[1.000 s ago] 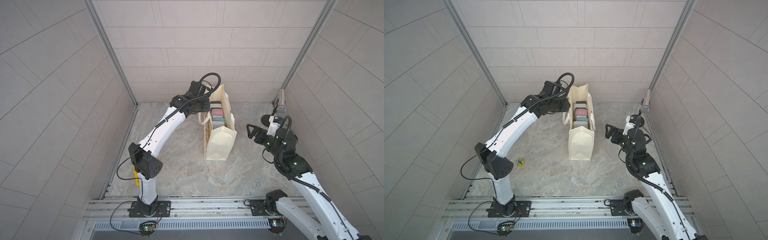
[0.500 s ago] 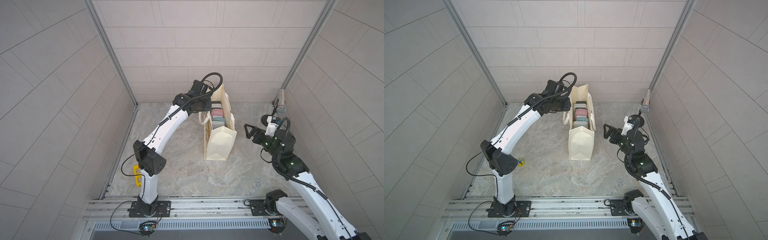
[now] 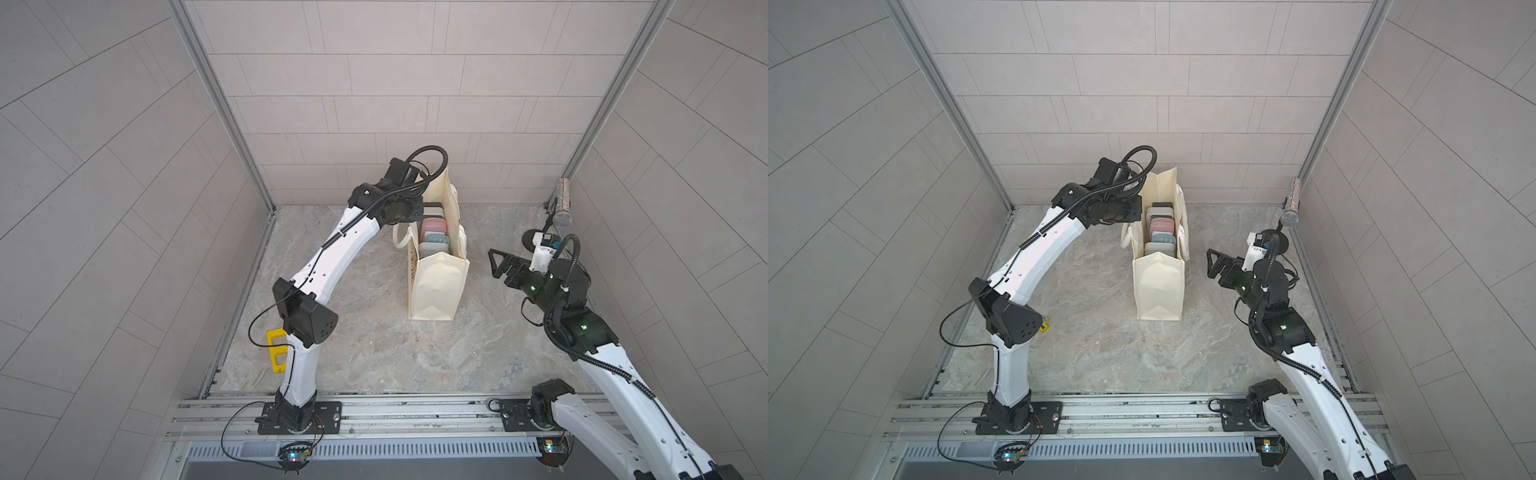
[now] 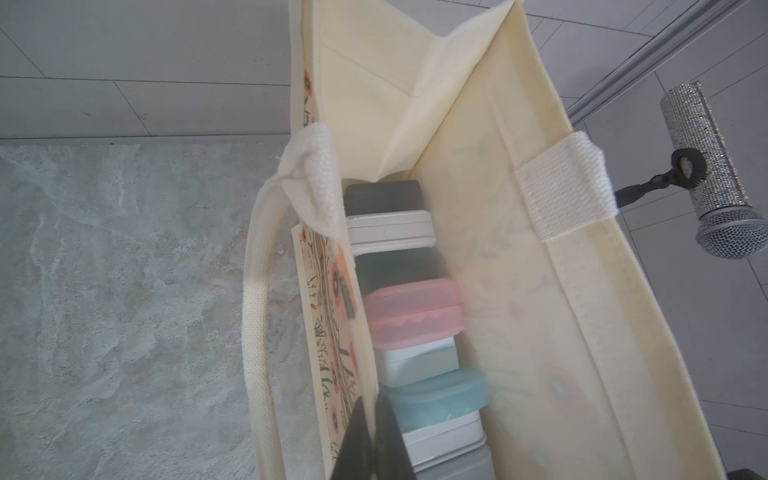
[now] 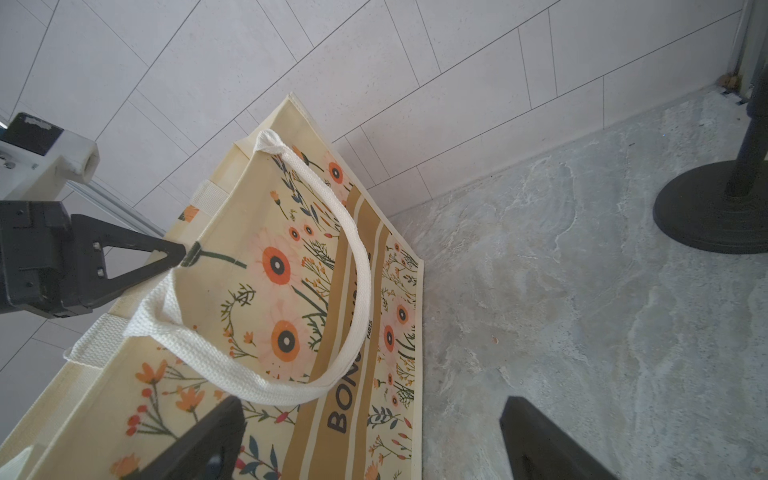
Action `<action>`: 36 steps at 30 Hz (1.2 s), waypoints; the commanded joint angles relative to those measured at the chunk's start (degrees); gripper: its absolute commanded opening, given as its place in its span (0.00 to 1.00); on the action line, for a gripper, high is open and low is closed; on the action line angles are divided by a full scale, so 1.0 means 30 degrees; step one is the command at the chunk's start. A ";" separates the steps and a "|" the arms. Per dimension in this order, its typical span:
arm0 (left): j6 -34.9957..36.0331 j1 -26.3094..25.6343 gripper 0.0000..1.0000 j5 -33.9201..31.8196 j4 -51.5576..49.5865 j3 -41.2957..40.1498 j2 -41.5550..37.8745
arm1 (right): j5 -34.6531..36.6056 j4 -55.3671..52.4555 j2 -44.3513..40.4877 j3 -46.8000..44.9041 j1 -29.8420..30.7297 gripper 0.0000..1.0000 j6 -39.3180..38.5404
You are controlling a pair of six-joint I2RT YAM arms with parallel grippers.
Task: Take out the pencil case from the canvas bag
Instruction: Pick up the canvas bag from the center of the board.
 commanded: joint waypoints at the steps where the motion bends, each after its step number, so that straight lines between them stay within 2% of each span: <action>1: 0.0814 0.0676 0.00 -0.0718 -0.0485 0.0890 -0.1030 | 0.0059 -0.0666 0.0208 0.0721 0.0025 1.00 -0.0606; 7: 0.1347 0.2487 0.00 -0.0051 -0.1636 0.0592 -0.2217 | 0.0549 -0.2141 0.1242 0.1880 0.1114 0.99 -0.1783; 15: 0.1965 0.5630 0.00 0.0902 -0.1289 -0.2634 -0.4724 | 0.3811 -0.2111 0.4072 0.3598 0.6666 0.98 -0.2198; 18: 0.2152 0.7302 0.00 0.2004 -0.1116 -0.3228 -0.5350 | 0.3875 -0.1301 0.5086 0.4027 0.7872 0.97 -0.2002; 22: 0.2749 0.9034 0.00 0.2248 -0.0930 -0.3345 -0.5819 | 0.3900 -0.0880 0.6161 0.4934 0.8720 0.97 -0.2172; 28: 0.4521 1.0044 0.00 0.1714 -0.1360 -0.1651 -0.4661 | 0.3474 -0.0881 0.6788 0.5579 0.8821 0.96 -0.2162; 36: 0.6377 1.0478 0.00 0.0948 -0.2732 0.2684 -0.1960 | 0.5054 -0.2167 0.5924 0.5461 0.8795 0.96 -0.2868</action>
